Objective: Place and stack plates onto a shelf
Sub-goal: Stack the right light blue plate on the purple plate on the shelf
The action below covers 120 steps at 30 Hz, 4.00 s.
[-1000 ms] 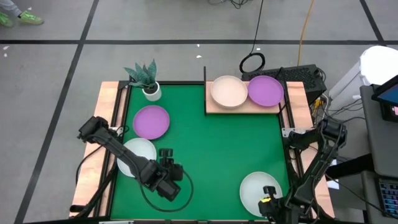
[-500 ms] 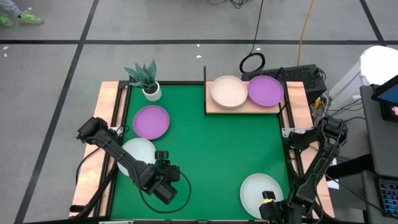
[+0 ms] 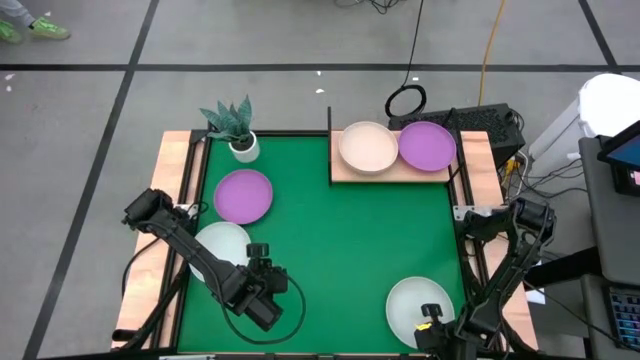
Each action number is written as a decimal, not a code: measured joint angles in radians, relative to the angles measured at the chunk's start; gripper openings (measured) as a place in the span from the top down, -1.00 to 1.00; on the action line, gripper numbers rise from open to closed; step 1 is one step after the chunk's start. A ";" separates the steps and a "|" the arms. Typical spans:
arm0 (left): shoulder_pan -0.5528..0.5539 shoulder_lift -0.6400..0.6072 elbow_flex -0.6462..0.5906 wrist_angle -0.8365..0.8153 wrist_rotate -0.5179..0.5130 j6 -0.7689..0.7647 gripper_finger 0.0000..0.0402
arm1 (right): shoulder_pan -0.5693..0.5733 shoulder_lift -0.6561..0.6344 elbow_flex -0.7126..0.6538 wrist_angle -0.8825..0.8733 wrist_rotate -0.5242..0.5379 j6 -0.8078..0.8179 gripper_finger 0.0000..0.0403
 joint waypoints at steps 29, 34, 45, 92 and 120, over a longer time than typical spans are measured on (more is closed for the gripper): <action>-0.137 0.000 0.000 -0.018 -0.108 -0.217 0.15 | -0.140 -0.017 0.285 -0.810 0.246 -0.209 1.00; -0.174 -0.001 -0.008 -0.046 -0.124 -0.276 0.15 | -0.228 -0.084 0.285 -0.923 0.320 -0.249 1.00; -0.208 -0.001 -0.133 -0.053 -0.111 -0.372 0.15 | -0.510 -0.397 0.286 -0.976 0.476 -0.451 1.00; -0.234 0.000 -0.143 -0.005 -0.091 -0.445 0.15 | -1.705 -0.717 -0.122 -0.498 -0.017 -1.363 1.00; -0.234 0.000 -0.143 -0.001 -0.092 -0.453 0.15 | -1.871 -0.717 -0.256 -0.378 -0.018 -1.456 0.93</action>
